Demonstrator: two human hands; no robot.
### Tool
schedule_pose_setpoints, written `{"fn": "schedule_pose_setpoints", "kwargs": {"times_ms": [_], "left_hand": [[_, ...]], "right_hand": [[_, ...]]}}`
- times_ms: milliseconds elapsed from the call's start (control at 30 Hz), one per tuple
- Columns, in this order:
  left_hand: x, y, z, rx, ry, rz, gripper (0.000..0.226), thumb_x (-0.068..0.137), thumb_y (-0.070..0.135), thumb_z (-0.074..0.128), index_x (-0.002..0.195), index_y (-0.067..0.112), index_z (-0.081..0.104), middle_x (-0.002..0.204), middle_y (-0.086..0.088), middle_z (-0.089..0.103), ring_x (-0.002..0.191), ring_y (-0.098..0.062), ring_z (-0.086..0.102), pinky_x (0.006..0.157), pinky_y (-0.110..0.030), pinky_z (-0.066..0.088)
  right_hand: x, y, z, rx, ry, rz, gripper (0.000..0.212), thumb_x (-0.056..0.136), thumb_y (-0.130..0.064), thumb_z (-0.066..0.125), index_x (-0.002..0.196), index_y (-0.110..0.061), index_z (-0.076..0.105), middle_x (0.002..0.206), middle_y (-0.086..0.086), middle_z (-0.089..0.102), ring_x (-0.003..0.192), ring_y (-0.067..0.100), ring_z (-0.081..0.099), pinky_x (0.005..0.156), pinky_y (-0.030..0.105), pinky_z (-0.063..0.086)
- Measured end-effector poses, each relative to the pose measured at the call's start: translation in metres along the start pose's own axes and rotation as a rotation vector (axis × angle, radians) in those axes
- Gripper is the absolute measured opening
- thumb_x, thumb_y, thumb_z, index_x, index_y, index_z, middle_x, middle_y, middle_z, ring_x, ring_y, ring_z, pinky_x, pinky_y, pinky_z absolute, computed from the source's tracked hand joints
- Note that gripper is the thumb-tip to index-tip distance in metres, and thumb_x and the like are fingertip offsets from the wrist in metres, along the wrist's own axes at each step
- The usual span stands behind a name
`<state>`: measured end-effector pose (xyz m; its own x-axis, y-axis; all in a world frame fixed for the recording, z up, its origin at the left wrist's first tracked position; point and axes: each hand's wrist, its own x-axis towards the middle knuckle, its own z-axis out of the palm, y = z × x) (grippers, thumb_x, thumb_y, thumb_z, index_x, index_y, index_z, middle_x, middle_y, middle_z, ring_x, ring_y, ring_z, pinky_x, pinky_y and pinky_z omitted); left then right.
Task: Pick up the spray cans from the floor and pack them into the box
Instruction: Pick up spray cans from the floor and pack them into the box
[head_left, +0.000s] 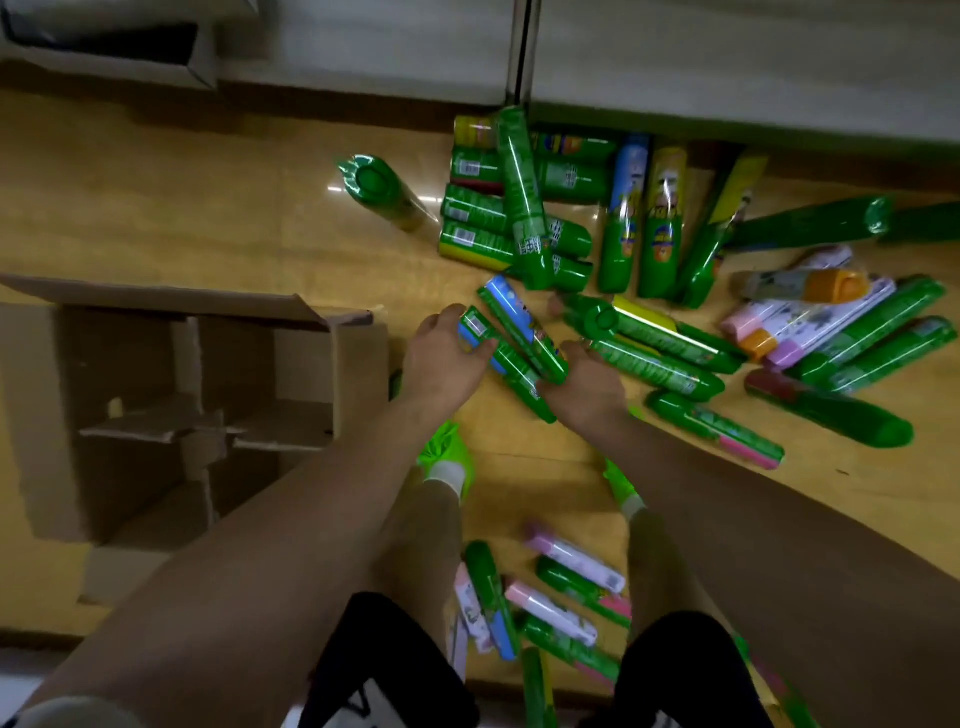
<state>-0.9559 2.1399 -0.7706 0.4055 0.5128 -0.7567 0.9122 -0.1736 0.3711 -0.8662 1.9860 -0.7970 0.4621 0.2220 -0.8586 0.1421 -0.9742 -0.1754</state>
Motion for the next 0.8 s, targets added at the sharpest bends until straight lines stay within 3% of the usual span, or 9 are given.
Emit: {"fn": "schedule_pose_setpoints", "kwargs": {"times_ms": [233, 467, 700, 800], "left_hand": [[0.022, -0.049, 0.046, 0.011, -0.053, -0.14, 0.066, 0.09, 0.044, 0.065, 0.148, 0.02, 0.042, 0.146, -0.011, 0.048, 0.128, -0.032, 0.049, 0.097, -0.034, 0.041], [0.035, -0.043, 0.075, -0.135, -0.029, -0.188, 0.067, 0.086, 0.043, 0.07, 0.145, 0.022, 0.046, 0.142, -0.009, 0.052, 0.129, -0.029, 0.05, 0.101, -0.034, 0.043], [0.076, -0.044, 0.115, -0.351, 0.027, -0.297, 0.049, 0.086, 0.034, 0.074, 0.129, 0.019, 0.056, 0.118, -0.003, 0.06, 0.117, -0.023, 0.056, 0.089, -0.026, 0.04], [0.093, -0.057, 0.14, -0.404, 0.047, -0.359, 0.053, 0.086, 0.034, 0.074, 0.132, 0.019, 0.054, 0.126, -0.006, 0.06, 0.121, -0.025, 0.056, 0.088, -0.025, 0.038]], "right_hand": [[0.037, 0.02, 0.046, -0.008, -0.042, 0.026, 0.065, 0.088, -0.036, 0.066, 0.146, -0.018, 0.042, 0.133, 0.016, 0.053, 0.124, 0.037, 0.052, 0.097, 0.037, 0.045], [0.066, 0.034, 0.053, -0.044, -0.06, 0.013, 0.063, 0.086, -0.039, 0.067, 0.14, -0.016, 0.046, 0.131, 0.014, 0.055, 0.121, 0.036, 0.053, 0.096, 0.036, 0.046], [0.119, 0.04, 0.073, -0.048, -0.06, -0.036, 0.06, 0.084, -0.04, 0.066, 0.137, -0.018, 0.047, 0.129, 0.013, 0.058, 0.118, 0.036, 0.056, 0.091, 0.037, 0.048], [0.142, 0.048, 0.089, -0.069, -0.061, -0.039, 0.062, 0.085, -0.039, 0.067, 0.139, -0.017, 0.046, 0.13, 0.013, 0.056, 0.12, 0.036, 0.055, 0.093, 0.035, 0.046]]}}
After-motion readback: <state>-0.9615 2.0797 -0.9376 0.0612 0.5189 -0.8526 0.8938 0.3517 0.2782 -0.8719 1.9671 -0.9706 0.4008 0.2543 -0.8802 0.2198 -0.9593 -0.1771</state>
